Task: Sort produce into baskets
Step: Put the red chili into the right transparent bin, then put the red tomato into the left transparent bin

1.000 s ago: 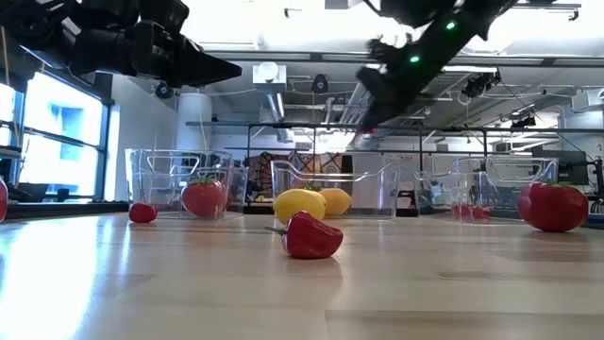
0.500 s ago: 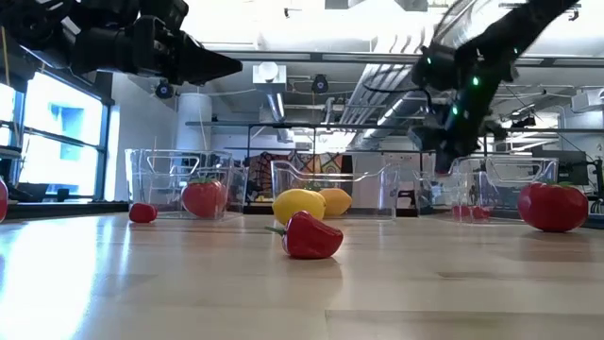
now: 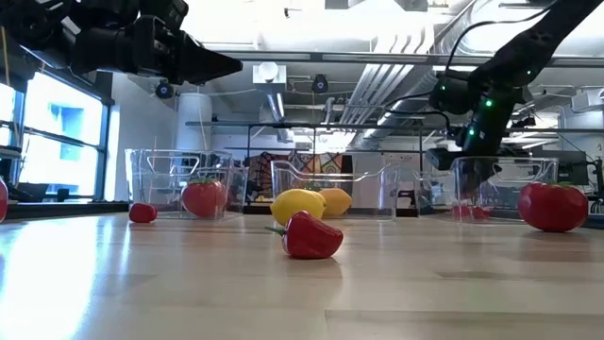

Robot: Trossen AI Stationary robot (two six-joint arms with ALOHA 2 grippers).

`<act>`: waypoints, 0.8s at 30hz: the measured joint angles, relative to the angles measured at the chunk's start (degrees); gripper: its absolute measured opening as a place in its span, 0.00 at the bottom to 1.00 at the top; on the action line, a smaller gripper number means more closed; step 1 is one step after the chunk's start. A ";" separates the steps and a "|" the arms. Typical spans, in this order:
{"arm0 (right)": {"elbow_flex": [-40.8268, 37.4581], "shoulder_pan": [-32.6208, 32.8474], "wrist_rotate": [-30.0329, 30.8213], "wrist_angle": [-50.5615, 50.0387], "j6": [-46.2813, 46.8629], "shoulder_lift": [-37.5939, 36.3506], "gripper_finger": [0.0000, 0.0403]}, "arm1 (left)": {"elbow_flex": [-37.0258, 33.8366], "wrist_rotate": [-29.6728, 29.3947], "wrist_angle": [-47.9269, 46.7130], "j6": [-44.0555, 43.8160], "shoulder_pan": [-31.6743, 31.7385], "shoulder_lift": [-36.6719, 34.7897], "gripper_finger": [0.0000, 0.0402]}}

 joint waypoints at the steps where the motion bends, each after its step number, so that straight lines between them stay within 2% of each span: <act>1: 0.00 -0.16 -0.04 -0.08 0.03 0.00 0.11 | 0.00 0.01 0.02 0.00 0.00 0.00 0.06; 13: -0.02 -2.16 -1.59 -2.75 1.27 0.02 0.13 | 0.00 0.02 0.00 0.02 0.00 0.00 0.06; 18: 0.31 -2.16 -1.77 -3.67 1.37 0.02 0.28 | 0.00 0.02 0.00 0.02 0.00 0.00 0.06; 24: 6.94 -2.09 -1.28 -14.25 1.81 -0.11 0.51 | 0.00 0.02 0.00 0.35 0.00 0.00 0.06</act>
